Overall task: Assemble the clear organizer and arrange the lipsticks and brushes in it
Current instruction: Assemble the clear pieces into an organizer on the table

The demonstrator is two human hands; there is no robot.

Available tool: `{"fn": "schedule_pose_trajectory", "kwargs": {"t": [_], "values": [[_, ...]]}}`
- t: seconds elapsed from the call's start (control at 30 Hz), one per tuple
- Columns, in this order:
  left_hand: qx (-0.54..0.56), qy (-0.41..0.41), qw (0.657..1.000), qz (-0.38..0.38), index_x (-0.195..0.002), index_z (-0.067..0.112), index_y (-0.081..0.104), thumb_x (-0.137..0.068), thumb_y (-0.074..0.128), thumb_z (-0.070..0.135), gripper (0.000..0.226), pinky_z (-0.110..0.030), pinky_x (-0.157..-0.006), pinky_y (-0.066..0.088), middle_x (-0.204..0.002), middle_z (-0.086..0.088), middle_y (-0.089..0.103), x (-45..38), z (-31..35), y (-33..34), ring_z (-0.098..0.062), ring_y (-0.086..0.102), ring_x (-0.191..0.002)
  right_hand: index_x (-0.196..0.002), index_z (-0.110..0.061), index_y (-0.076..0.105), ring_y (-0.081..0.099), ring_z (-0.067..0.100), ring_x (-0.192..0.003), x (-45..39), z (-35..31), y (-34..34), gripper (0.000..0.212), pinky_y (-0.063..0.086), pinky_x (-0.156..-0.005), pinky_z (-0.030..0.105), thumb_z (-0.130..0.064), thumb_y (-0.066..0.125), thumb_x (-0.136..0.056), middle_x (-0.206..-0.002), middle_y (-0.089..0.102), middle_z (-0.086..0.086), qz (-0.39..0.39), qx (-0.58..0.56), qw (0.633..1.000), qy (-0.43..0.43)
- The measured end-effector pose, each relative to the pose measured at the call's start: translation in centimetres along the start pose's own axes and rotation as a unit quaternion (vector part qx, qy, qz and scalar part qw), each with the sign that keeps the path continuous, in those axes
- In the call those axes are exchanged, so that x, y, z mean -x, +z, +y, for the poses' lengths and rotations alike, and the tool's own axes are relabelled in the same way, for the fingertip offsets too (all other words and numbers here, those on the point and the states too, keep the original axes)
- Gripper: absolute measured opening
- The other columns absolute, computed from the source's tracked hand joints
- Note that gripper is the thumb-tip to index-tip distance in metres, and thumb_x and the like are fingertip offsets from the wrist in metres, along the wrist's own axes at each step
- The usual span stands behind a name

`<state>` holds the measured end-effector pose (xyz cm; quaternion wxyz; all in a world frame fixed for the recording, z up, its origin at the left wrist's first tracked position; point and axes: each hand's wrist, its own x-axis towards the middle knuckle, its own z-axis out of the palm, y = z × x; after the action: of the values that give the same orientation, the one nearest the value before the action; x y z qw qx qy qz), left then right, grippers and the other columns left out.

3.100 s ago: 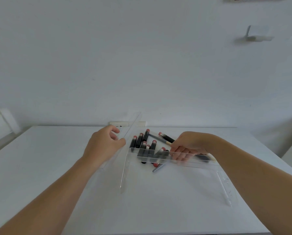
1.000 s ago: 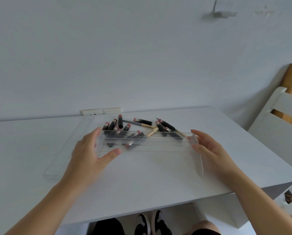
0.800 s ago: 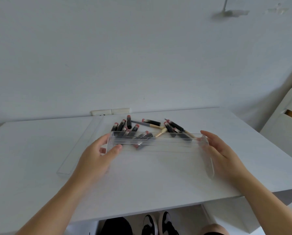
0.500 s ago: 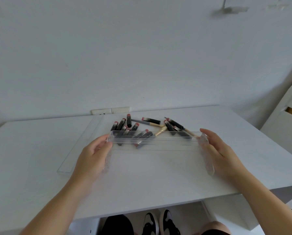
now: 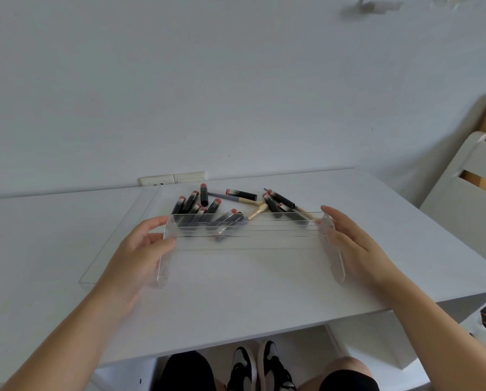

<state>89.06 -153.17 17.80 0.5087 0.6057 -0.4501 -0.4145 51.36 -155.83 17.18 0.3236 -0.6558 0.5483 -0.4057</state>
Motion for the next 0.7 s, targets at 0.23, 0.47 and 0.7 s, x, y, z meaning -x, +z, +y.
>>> {"fn": "schedule_pose_trajectory", "kwargs": {"t": [0.23,0.47,0.7], "values": [[0.020,-0.018,0.999,-0.039,-0.112,0.035,0.065,-0.091,0.068,0.009,0.033,-0.039,-0.068,0.040,-0.085,-0.002,0.070,-0.5,0.2,-0.7,-0.022,0.054,-0.071,-0.129,-0.050,0.055,0.057,-0.007,-0.107,-0.2,0.6,0.0,0.031,0.038,-0.086,0.007,-0.035,0.054,-0.102,-0.112,0.068,-0.019,0.007,-0.008,1.000,-0.005],[0.012,0.000,0.998,-0.061,-0.114,0.031,0.062,-0.090,0.071,0.005,0.037,-0.036,-0.074,0.038,-0.077,0.004,0.067,-0.8,-0.4,-1.1,-0.023,0.053,-0.082,-0.119,-0.060,0.057,0.062,0.006,-0.100,-0.6,0.7,0.2,0.025,0.041,-0.078,0.003,-0.044,0.056,-0.100,-0.108,0.071,-0.009,0.028,-0.012,1.000,-0.007],[0.010,0.004,0.999,-0.046,-0.099,0.043,0.070,-0.080,0.082,0.020,0.032,-0.034,-0.075,0.039,-0.085,0.000,0.070,-0.7,-0.6,-0.9,-0.023,0.056,-0.084,-0.125,-0.050,0.060,0.060,0.011,-0.095,-0.5,0.8,-0.2,0.032,0.044,-0.089,0.030,-0.035,0.062,-0.097,-0.117,0.067,0.013,-0.008,-0.077,0.997,-0.007]]}}
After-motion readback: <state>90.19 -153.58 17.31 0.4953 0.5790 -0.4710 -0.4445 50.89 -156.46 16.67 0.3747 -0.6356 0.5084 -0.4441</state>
